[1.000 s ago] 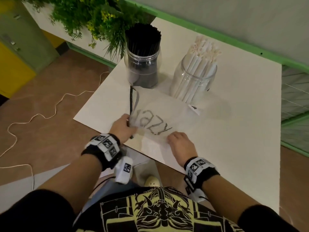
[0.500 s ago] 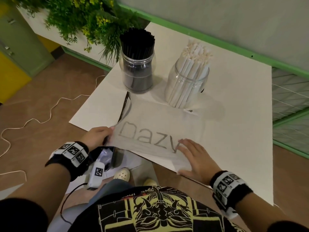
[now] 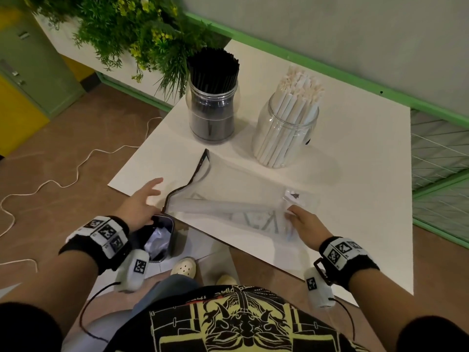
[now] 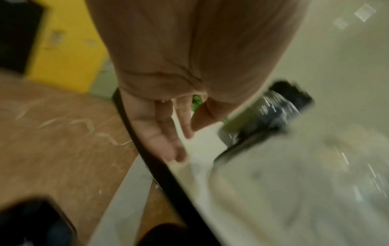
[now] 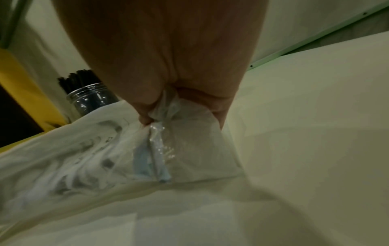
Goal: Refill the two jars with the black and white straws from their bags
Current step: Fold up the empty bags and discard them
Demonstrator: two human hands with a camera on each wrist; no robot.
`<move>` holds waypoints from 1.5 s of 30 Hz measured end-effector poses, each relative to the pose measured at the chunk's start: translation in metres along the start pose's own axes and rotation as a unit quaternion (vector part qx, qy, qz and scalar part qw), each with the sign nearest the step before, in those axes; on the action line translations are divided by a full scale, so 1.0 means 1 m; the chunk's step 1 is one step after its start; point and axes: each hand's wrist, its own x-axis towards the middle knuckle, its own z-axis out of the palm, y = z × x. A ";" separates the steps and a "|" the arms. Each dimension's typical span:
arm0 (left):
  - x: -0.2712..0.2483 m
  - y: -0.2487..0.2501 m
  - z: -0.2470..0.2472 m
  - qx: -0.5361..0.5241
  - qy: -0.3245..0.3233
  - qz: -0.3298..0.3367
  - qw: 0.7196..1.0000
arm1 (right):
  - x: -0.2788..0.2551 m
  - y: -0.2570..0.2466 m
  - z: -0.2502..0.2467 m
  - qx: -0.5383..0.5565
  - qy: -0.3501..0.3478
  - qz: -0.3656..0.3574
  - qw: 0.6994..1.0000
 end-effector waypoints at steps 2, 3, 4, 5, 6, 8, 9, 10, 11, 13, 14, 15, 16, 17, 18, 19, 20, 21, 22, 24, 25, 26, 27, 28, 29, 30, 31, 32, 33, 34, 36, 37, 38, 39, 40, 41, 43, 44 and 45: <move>-0.003 0.000 0.006 0.195 -0.024 0.082 0.977 | 0.005 -0.001 -0.004 0.021 -0.008 0.023 0.999; -0.003 0.002 0.011 0.253 -0.025 0.114 0.960 | 0.007 -0.002 -0.006 0.025 -0.017 0.034 0.999; -0.002 0.008 0.015 0.272 -0.020 0.134 0.953 | 0.009 -0.002 -0.009 0.023 -0.027 0.042 0.998; 0.001 0.014 0.017 0.270 -0.009 0.151 0.951 | 0.011 -0.002 -0.011 0.019 -0.034 0.050 0.998; 0.005 0.020 0.019 0.271 -0.005 0.162 0.949 | 0.012 0.000 -0.013 0.021 -0.038 0.055 0.998; 0.010 0.027 0.019 0.314 -0.014 0.220 0.924 | 0.013 0.003 -0.017 0.036 -0.041 0.063 0.997; 0.014 0.026 0.020 0.329 -0.023 0.267 0.905 | 0.013 0.004 -0.018 0.044 -0.038 0.069 0.996; 0.017 0.026 0.020 0.328 -0.027 0.290 0.899 | 0.013 0.006 -0.020 0.052 -0.034 0.071 0.995; 0.017 0.025 0.020 0.315 -0.028 0.294 0.902 | 0.013 0.009 -0.022 0.061 -0.031 0.076 0.995; 0.019 0.024 0.022 0.273 -0.019 0.269 0.923 | 0.014 0.015 -0.028 0.087 -0.024 0.084 0.992; 0.020 0.027 0.026 0.242 -0.010 0.256 0.936 | 0.014 0.018 -0.031 0.104 -0.014 0.087 0.991; 0.018 0.031 0.029 0.202 -0.002 0.248 0.947 | 0.016 0.023 -0.034 0.119 -0.003 0.097 0.988; 0.015 0.037 0.032 0.149 -0.003 0.228 0.962 | 0.018 0.026 -0.038 0.128 0.002 0.106 0.986; 0.014 0.042 0.035 0.081 -0.007 0.194 0.978 | 0.018 0.024 -0.041 0.130 0.006 0.113 0.985; 0.013 0.046 0.038 0.009 -0.014 0.150 0.989 | 0.018 0.021 -0.045 0.127 0.009 0.120 0.985; 0.014 0.049 0.042 -0.042 -0.019 0.108 0.993 | 0.018 0.019 -0.048 0.125 0.016 0.129 0.984; 0.016 0.051 0.045 -0.061 -0.018 0.077 0.995 | 0.020 0.019 -0.050 0.123 0.036 0.133 0.983; 0.019 0.051 0.049 -0.055 -0.019 0.051 0.997 | 0.022 0.018 -0.051 0.115 0.070 0.133 0.982; 0.020 0.051 0.051 -0.039 -0.019 0.034 0.998 | 0.023 0.016 -0.052 0.101 0.118 0.126 0.980; 0.023 0.049 0.056 -0.009 -0.010 0.003 1.000 | 0.020 0.007 -0.051 0.078 0.255 0.077 0.961; 0.023 0.049 0.057 0.008 -0.005 -0.010 1.000 | 0.016 0.000 -0.047 0.058 0.329 0.019 0.942; 0.023 0.049 0.059 0.026 -0.003 -0.021 0.999 | 0.010 -0.010 -0.042 0.023 0.384 -0.053 0.922; 0.023 0.049 0.060 0.043 -0.002 -0.029 0.999 | 0.003 -0.022 -0.034 -0.028 0.399 -0.122 0.908; 0.024 0.048 0.061 0.060 0.002 -0.032 0.998 | -0.004 -0.033 -0.023 -0.086 0.370 -0.182 0.907; 0.025 0.047 0.062 0.078 0.010 -0.030 0.996 | -0.010 -0.039 -0.008 -0.144 0.308 -0.221 0.914; 0.027 0.046 0.063 0.097 0.027 -0.025 0.995 | -0.012 -0.043 0.007 -0.202 0.236 -0.230 0.922; 0.028 0.045 0.065 0.116 0.050 -0.019 0.992 | -0.010 -0.044 0.019 -0.252 0.170 -0.209 0.929; 0.029 0.045 0.066 0.127 0.074 -0.011 0.989 | -0.004 -0.044 0.029 -0.289 0.116 -0.169 0.935; 0.029 0.043 0.067 0.136 0.098 0.001 0.986 | 0.004 -0.043 0.034 -0.310 0.077 -0.118 0.940; 0.029 0.041 0.068 0.158 0.118 0.016 0.980 | 0.013 -0.044 0.036 -0.319 0.054 -0.070 0.944; 0.028 0.039 0.068 0.246 0.140 0.062 0.957 | 0.032 -0.043 0.037 -0.325 0.037 -0.013 0.945; 0.027 0.039 0.068 0.299 0.143 0.094 0.939 | 0.039 -0.043 0.036 -0.324 0.027 0.001 0.946; 0.027 0.040 0.068 0.347 0.138 0.128 0.919 | 0.045 -0.042 0.036 -0.322 0.011 0.013 0.947; 0.027 0.040 0.069 0.393 0.123 0.159 0.897 | 0.049 -0.041 0.036 -0.320 -0.006 0.022 0.947; 0.026 0.042 0.071 0.435 0.100 0.183 0.876 | 0.055 -0.037 0.036 -0.324 -0.021 0.027 0.946; 0.025 0.043 0.073 0.468 0.073 0.196 0.859 | 0.059 -0.036 0.034 -0.329 -0.032 0.030 0.943; 0.023 0.044 0.075 0.509 0.024 0.179 0.842 | 0.065 -0.034 0.030 -0.317 -0.042 0.018 0.947; 0.021 0.044 0.074 0.515 0.009 0.162 0.842 | 0.065 -0.036 0.026 -0.279 -0.043 0.005 0.959; 0.022 0.045 0.073 0.506 -0.001 0.147 0.850 | 0.060 -0.043 0.021 -0.212 -0.041 -0.010 0.976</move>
